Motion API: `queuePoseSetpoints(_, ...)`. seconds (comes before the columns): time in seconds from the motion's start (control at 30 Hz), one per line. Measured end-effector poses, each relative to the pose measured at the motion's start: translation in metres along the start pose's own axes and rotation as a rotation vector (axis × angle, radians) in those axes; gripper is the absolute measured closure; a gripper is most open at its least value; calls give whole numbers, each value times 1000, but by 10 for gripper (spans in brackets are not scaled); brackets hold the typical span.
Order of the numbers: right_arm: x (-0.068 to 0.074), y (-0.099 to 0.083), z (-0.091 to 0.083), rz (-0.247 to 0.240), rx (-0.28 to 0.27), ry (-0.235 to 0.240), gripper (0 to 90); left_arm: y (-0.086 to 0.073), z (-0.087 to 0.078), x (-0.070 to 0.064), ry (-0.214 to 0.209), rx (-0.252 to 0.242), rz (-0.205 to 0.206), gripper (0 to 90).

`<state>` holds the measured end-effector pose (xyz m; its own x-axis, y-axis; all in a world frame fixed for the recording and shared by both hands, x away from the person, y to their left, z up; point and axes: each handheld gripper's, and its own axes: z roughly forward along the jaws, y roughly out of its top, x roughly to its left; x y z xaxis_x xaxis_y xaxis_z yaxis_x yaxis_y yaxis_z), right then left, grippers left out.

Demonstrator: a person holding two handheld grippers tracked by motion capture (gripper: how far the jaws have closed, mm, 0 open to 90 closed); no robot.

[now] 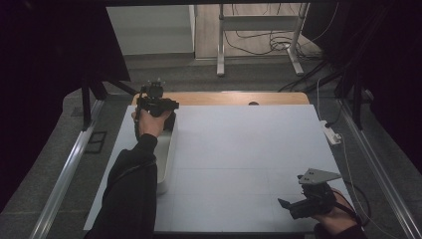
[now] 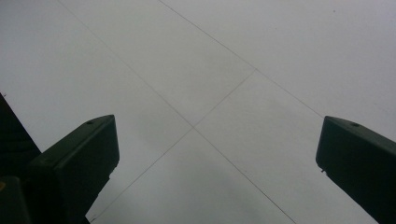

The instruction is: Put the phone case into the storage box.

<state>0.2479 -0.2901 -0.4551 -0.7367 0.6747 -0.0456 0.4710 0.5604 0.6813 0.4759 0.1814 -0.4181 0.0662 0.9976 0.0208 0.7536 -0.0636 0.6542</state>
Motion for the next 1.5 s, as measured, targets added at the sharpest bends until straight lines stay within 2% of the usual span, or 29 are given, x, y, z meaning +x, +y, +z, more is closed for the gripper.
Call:
queuePoseSetpoints(0.37,0,0,0,0,0,2,0,-4,5,3,-14,-21,0,20)
queuePoseSetpoints(0.67,0,0,0,-2,0,3,0,-5,2,7,-22,-38,7,0)
queuePoseSetpoints(0.83,0,0,0,-1,-1,3,0,-6,0,10,-42,-57,10,0)
queuePoseSetpoints(0.93,0,0,0,3,-4,3,0,-7,-3,11,-55,-64,24,0)
queuePoseSetpoints(1.0,0,0,0,5,-5,2,0,-8,-4,11,-60,-77,19,0)
queuePoseSetpoints(1.03,0,0,0,4,-5,2,0,-8,-5,13,-59,-71,37,0)
queuePoseSetpoints(1.07,0,0,0,4,-5,3,0,-9,-5,13,-65,-82,27,0)
queuePoseSetpoints(1.37,0,0,0,4,-4,2,0,-13,-12,20,-83,-94,50,0)
queuePoseSetpoints(1.5,0,0,0,4,-4,-1,0,-16,-17,24,-105,-104,63,0)
